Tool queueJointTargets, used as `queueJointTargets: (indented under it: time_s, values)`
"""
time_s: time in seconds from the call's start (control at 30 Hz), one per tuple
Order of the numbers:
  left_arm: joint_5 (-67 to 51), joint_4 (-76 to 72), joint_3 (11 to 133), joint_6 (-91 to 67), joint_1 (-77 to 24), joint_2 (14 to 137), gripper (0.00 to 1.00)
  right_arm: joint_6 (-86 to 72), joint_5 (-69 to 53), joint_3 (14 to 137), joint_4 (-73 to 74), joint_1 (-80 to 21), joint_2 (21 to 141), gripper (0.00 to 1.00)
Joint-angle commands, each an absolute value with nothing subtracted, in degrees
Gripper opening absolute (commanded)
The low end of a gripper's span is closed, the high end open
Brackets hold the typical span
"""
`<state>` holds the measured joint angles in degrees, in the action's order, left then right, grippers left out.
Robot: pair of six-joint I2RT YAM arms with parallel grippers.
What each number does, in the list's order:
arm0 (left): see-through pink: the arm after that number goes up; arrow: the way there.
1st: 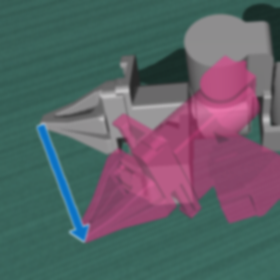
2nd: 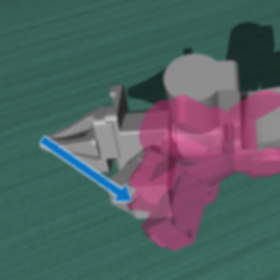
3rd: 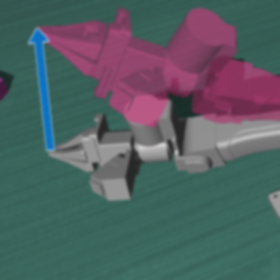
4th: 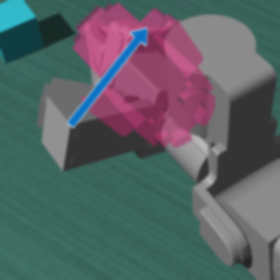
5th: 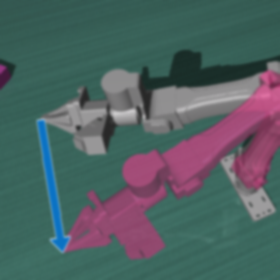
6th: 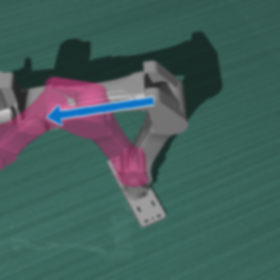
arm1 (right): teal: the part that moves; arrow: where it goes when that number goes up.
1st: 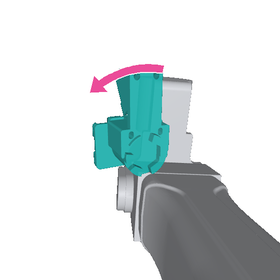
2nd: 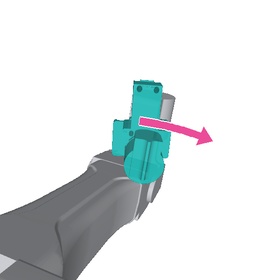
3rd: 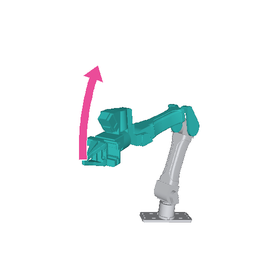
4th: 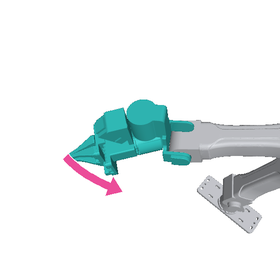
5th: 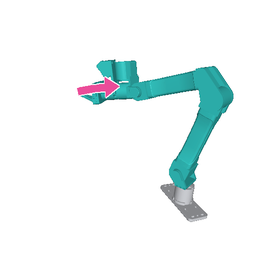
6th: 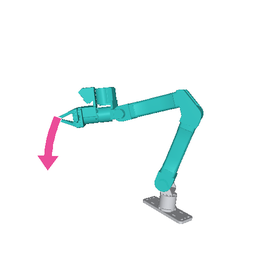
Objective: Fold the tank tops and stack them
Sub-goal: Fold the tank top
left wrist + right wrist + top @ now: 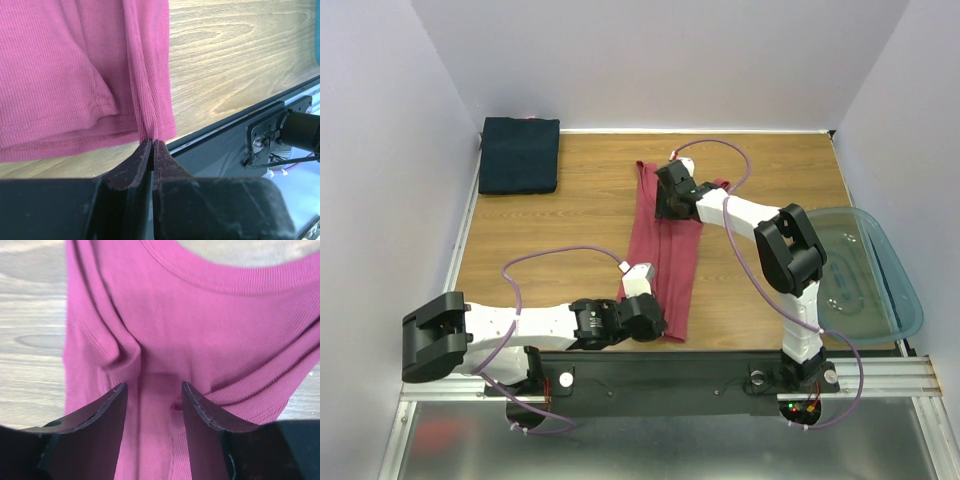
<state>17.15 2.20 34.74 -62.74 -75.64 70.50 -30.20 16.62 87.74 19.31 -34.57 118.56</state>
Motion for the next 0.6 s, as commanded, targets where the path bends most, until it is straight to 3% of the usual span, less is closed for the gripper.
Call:
queueJointTargets:
  time_s: [0.0,0.23,0.57]
  values:
    - [18.63,4.92,35.69,-63.46,-75.94,68.20,0.15,-29.18,15.38,90.79,18.37,-34.45,115.05,0.54]
    - [18.89,4.92,35.25,-64.33,-75.85,69.52,0.14,-29.71,13.10,90.18,18.28,-34.45,114.70,0.54]
    - [19.60,2.55,32.78,-65.48,-75.59,71.71,0.00,-29.71,16.35,84.03,18.37,-34.45,109.16,0.52]
